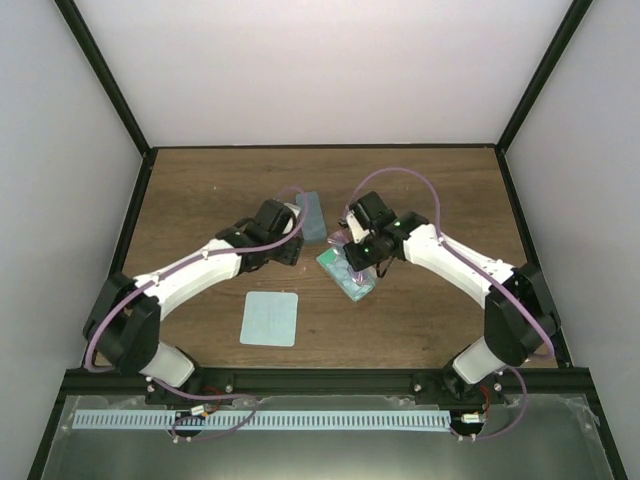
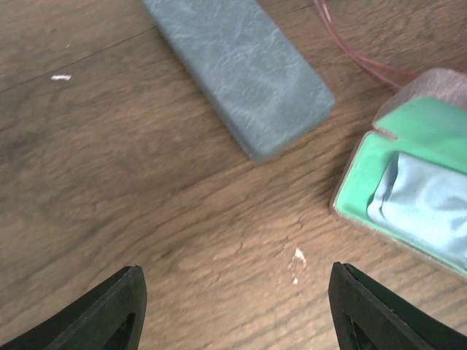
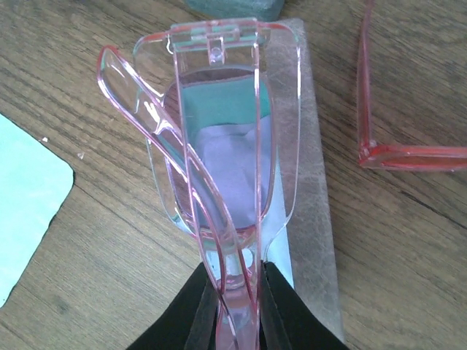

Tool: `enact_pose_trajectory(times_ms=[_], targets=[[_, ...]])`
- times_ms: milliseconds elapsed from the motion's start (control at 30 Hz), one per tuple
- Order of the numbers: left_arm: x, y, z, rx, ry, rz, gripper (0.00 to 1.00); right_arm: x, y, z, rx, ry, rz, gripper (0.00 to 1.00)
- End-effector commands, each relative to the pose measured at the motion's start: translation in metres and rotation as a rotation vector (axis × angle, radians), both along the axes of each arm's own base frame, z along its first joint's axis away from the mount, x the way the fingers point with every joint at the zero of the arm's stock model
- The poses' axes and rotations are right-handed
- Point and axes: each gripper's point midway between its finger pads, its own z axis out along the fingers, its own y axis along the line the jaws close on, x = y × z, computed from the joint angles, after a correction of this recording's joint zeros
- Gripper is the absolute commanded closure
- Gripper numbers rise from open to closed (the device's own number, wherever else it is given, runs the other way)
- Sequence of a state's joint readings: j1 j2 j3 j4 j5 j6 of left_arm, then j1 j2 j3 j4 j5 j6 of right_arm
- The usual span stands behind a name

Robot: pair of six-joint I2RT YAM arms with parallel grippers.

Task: Organize the sunglasses
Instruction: Place the sunglasses in the sunglasses case.

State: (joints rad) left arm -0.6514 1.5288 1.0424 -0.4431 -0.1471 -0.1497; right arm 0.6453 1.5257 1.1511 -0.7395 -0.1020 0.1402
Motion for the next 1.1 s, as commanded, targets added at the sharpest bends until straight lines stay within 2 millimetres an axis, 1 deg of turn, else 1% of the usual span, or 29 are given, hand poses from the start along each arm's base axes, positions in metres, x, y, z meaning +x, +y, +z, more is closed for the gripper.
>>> enact_pose_trajectory(times_ms=[0,67,233,400,567,667,767,933,1067], targets=[[-0.014,0.021,0.000,0.010,-0.007,0.064,0.28,0.009,0.026,0.011,0.065,-0.053,0.073,0.91],[-0.019,0.028,-0.002,0.009,-0.001,0.082,0.28,0.006,0.029,-0.001,0.052,-0.036,0.075,0.91],[-0.031,0.033,-0.004,-0.025,0.018,0.092,0.27,0.006,0.033,-0.022,0.030,-0.003,0.083,0.91],[-0.039,0.037,-0.008,-0.021,0.034,0.089,0.27,0.010,0.022,-0.048,-0.062,0.005,0.076,0.91],[-0.041,0.039,-0.013,-0.019,0.041,0.091,0.28,0.012,0.020,-0.065,-0.107,0.034,0.069,0.91],[-0.042,0.037,-0.016,-0.023,0.051,0.088,0.28,0.012,0.014,-0.078,-0.165,0.048,0.062,0.91],[-0.042,0.037,-0.017,-0.024,0.053,0.084,0.28,0.013,0.016,-0.080,-0.161,0.048,0.063,0.91],[-0.044,0.038,-0.018,-0.012,0.055,0.077,0.28,0.012,0.016,-0.089,-0.174,0.067,0.061,0.91],[-0.047,0.041,-0.023,-0.002,0.062,0.074,0.28,0.008,0.020,-0.090,-0.159,0.088,0.070,0.90]])
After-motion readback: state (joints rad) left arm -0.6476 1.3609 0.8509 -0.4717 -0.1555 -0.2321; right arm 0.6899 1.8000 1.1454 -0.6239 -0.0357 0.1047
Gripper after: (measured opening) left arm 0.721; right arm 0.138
